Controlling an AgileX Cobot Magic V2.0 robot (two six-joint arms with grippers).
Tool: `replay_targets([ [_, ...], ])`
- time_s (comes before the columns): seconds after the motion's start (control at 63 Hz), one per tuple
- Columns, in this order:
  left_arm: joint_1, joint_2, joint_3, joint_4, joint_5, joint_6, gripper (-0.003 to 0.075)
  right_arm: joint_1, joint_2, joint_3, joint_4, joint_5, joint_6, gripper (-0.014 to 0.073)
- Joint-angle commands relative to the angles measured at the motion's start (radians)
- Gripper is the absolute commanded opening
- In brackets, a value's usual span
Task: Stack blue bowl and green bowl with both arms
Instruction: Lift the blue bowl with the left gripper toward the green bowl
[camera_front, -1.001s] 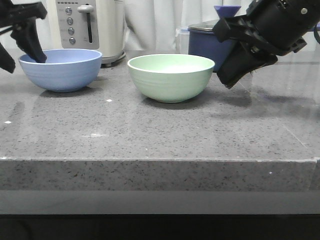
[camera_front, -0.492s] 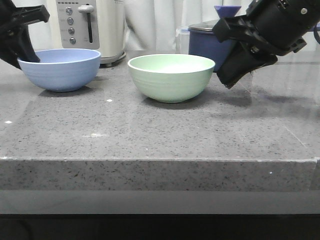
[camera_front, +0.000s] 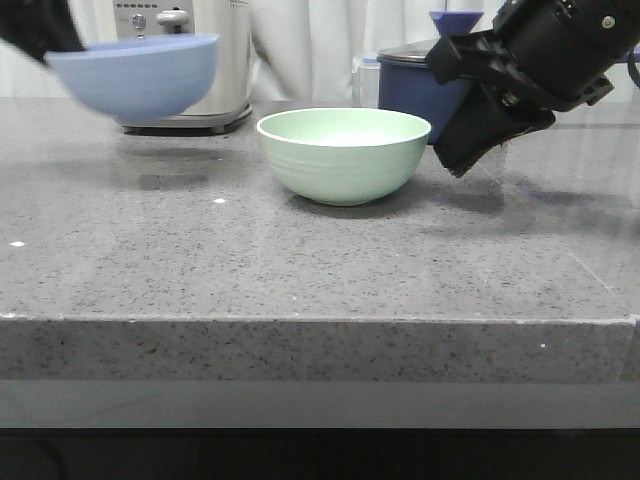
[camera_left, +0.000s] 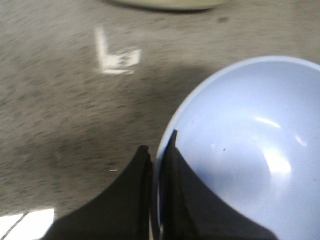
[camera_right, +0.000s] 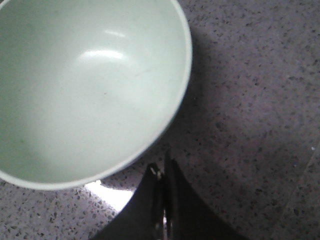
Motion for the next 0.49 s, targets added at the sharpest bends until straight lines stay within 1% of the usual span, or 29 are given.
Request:
replay_targets([
  [0.0, -0.076, -0.058, -0.104, -0.048, 0.011, 0.008, -0.0020, 0.000, -0.034, -0.024, 0.028, -0.023, -0.012, -0.0062],
  [0.175, -0.217, -0.037, -0.198, -0.034, 0.017, 0.001, -0.0019, 0.000, -0.034, -0.024, 0.028, -0.023, -0.012, -0.0062],
  [0.254, -0.270, -0.011, -0.238, 0.013, 0.027, -0.030, -0.0019, 0.000, -0.034, -0.024, 0.028, -0.023, -0.012, -0.0062],
  [0.349, -0.317, 0.028, -0.281, 0.071, 0.055, -0.055, -0.0019, 0.000, -0.034, -0.024, 0.028, -0.023, -0.012, -0.0062],
  [0.477, -0.357, 0.078, -0.315, 0.076, 0.077, -0.055, -0.0019, 0.000, -0.034, -0.024, 0.028, -0.022, -0.012, -0.0062],
])
